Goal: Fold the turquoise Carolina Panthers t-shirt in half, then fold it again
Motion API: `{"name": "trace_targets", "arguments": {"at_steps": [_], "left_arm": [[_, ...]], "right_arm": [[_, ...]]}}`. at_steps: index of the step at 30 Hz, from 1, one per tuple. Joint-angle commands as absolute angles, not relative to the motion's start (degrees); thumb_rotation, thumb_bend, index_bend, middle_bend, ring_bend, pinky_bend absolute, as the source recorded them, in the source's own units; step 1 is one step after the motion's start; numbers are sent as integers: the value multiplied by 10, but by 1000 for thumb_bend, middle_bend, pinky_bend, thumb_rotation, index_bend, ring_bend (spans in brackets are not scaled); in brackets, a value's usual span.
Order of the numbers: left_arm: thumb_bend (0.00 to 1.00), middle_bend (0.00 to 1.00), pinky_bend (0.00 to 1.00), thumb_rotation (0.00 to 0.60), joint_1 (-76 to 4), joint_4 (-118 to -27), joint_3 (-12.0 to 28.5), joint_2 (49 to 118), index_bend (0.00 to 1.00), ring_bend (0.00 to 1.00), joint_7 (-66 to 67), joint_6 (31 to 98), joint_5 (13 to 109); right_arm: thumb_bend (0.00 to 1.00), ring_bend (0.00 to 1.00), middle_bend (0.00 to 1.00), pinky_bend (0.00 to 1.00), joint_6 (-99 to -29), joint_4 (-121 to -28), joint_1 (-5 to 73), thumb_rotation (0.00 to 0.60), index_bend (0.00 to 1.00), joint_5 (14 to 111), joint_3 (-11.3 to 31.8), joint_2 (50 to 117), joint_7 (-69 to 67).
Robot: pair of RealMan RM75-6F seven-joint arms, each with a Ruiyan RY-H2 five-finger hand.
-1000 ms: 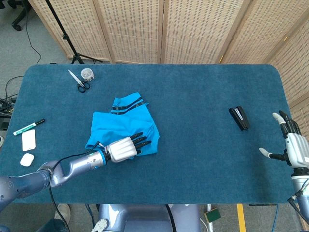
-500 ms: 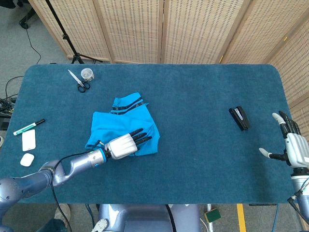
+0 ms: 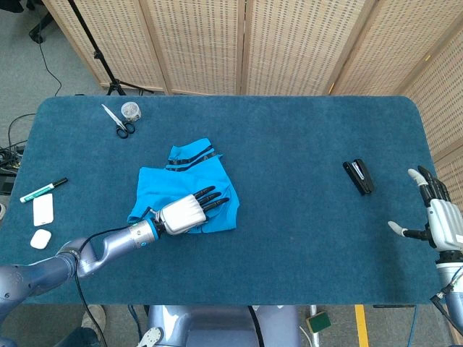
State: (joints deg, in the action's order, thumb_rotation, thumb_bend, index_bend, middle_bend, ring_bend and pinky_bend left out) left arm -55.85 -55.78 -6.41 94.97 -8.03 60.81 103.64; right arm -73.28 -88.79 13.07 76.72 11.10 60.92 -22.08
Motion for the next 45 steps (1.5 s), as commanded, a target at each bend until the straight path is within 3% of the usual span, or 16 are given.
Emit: {"name": "trace_targets", "arguments": {"at_steps": [1,45], "left_arm": [[369,0,0,600,-560,-563,-58,949,777,0,-82,611,1032],[336,0,0,600,-584,-569,26,1066,775,0,0,515,917]], "right_arm": [[0,0,0,0,-733,-888,131,600,0,767,111,609,-221],[0,0,0,0,-729,-889,131,600,0,769,110,606,-226]]}}
